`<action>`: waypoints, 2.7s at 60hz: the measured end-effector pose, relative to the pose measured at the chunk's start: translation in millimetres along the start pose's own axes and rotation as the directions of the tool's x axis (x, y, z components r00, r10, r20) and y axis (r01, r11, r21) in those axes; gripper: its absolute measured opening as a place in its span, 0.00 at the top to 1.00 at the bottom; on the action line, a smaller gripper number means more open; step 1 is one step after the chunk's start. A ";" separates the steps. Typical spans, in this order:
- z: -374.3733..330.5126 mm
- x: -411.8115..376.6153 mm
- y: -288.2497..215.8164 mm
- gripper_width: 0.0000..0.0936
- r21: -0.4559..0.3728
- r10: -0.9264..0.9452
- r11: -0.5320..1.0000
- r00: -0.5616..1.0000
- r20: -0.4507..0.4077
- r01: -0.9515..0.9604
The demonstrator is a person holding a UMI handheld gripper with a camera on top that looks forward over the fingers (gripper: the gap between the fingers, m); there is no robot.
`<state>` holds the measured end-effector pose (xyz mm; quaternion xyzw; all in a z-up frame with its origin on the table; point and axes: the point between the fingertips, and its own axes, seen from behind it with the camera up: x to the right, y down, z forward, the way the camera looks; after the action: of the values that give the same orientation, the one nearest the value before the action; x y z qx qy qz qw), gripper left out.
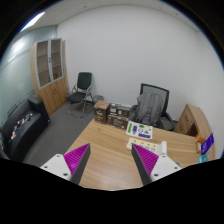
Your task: Unplug charger
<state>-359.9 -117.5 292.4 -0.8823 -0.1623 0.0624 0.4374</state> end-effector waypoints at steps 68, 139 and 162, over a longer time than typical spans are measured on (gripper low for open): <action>236.9 299.9 129.2 0.77 0.138 0.229 0.972 0.905 -0.358 -0.191; 232.1 435.6 166.9 0.77 0.169 0.492 0.867 0.861 -0.133 -0.469; 171.8 494.2 194.9 0.09 0.086 0.374 0.926 0.872 -0.315 -0.366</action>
<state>106.3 70.1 49.1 -0.8898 0.0847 0.0004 0.4484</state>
